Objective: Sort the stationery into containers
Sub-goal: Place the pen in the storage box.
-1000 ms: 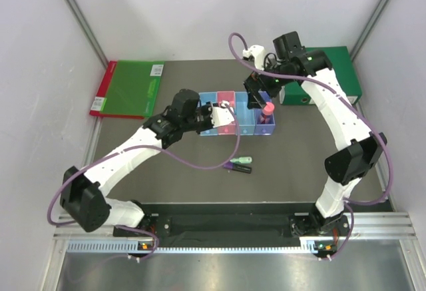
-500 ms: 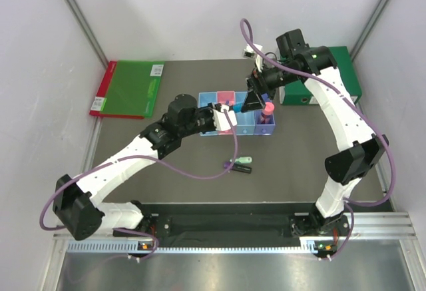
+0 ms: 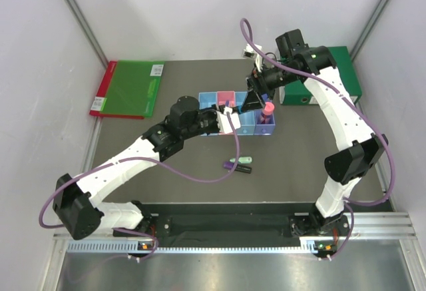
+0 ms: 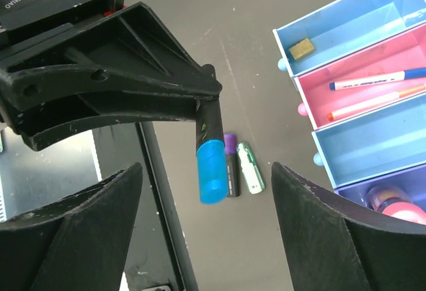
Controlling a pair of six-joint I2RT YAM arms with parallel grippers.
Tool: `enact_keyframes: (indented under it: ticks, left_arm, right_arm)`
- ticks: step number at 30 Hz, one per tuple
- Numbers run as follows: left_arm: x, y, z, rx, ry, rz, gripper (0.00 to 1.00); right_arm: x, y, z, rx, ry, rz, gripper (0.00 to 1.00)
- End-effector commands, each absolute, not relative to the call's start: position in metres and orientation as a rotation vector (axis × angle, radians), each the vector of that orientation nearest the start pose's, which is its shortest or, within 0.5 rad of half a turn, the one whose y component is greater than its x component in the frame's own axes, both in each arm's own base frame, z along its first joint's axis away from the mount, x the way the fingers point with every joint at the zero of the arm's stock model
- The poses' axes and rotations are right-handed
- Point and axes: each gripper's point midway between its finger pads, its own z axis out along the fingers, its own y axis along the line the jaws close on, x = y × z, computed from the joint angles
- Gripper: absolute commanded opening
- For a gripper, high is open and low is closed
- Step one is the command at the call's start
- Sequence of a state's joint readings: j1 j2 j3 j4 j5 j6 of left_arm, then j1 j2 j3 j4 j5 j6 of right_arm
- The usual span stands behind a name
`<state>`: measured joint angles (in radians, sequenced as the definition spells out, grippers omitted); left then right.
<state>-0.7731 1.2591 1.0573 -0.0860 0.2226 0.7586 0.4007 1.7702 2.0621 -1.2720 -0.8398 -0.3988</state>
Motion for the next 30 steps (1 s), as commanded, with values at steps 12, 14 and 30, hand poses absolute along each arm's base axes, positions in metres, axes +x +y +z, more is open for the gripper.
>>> enact_keyframes:
  ticks: [12,14,30]
  left_arm:
    - [0.299,-0.313,0.333,1.257,1.095,-0.218,0.00]
    - [0.298,-0.314,0.332,1.261,1.097,-0.221,0.00]
    - [0.280,-0.304,0.291,1.409,1.126,-0.217,0.99]
  right_arm:
    - [0.299,0.255,0.306,-1.206,2.047,1.070,0.42]
    - [0.301,0.255,0.305,-1.202,2.048,1.064,0.28]
    - [0.352,0.237,0.288,-1.088,2.130,0.728,0.00]
